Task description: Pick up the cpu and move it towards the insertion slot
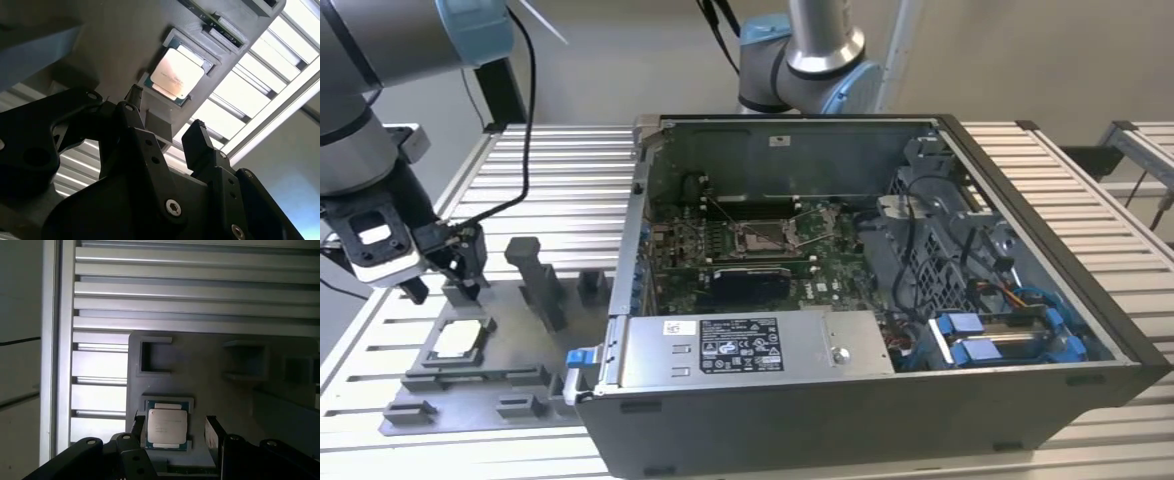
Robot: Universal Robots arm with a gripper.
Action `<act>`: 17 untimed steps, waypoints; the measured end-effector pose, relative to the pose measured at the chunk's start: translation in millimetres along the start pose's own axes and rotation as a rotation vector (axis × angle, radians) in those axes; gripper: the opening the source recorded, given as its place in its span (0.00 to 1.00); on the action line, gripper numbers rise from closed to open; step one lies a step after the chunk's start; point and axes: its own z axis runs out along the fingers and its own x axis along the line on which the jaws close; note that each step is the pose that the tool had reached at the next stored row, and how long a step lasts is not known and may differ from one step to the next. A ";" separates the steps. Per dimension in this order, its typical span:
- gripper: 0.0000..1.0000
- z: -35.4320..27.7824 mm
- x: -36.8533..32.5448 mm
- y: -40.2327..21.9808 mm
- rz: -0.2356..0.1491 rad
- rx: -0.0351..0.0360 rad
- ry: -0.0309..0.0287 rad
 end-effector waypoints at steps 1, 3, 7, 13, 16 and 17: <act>1.00 0.4 0.0 -0.4 0.000 0.0000 0.0001; 1.00 1.2 0.1 -1.0 0.000 0.0001 0.0001; 1.00 2.5 0.2 -2.2 0.000 0.0001 0.0001; 1.00 2.7 0.2 -2.4 0.000 0.0002 0.0002; 1.00 3.6 0.2 -2.5 0.000 0.0001 0.0001; 1.00 4.1 0.2 -2.5 0.000 0.0000 0.0000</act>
